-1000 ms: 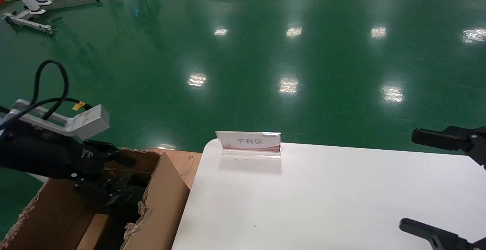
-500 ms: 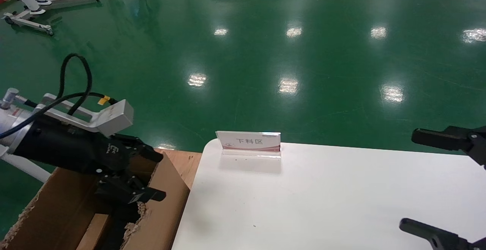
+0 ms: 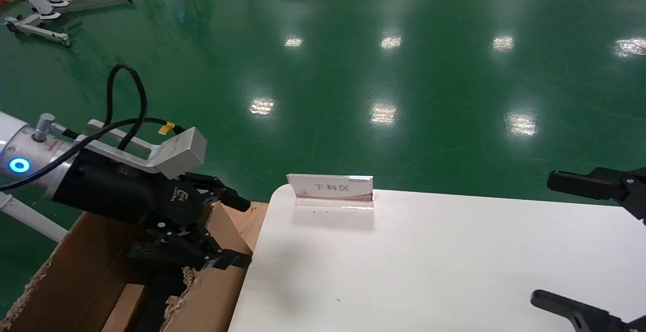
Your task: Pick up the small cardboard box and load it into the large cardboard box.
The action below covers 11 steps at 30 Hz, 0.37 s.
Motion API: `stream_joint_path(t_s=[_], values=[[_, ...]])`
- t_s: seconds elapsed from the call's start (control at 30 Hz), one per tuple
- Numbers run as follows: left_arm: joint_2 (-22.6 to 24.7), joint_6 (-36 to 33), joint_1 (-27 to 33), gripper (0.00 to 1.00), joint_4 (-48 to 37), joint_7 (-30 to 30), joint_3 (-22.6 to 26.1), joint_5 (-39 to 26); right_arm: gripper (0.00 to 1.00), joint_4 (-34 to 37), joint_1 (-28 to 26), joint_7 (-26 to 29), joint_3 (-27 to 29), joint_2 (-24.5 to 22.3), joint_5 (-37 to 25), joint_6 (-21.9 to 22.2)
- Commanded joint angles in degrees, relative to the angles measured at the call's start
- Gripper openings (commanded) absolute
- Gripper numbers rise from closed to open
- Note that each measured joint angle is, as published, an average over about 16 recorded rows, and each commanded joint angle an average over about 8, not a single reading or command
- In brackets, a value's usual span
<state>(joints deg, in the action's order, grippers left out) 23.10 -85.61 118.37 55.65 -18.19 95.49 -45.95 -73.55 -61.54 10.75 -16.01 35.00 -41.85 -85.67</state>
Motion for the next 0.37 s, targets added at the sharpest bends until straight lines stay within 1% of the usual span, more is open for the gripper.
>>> stream_joint_path(t_s=[0.03, 0.27, 0.37], values=[[0.27, 0.00, -1.29, 1.00, 0.41, 0.17, -1.81, 0.09, 1.00, 0.00, 0.00, 0.00, 0.00, 0.00, 0.00, 0.00], [1.10, -0.01, -5.22, 1.00, 1.65, 0.68, -7.30, 0.37, 1.00, 0.00, 0.00, 0.00, 0.00, 0.00, 0.00, 0.00], [1.28, -0.01, -6.11, 1.00, 1.93, 0.79, -8.54, 0.44, 1.00, 0.00, 0.00, 0.00, 0.00, 0.00, 0.00, 0.00]])
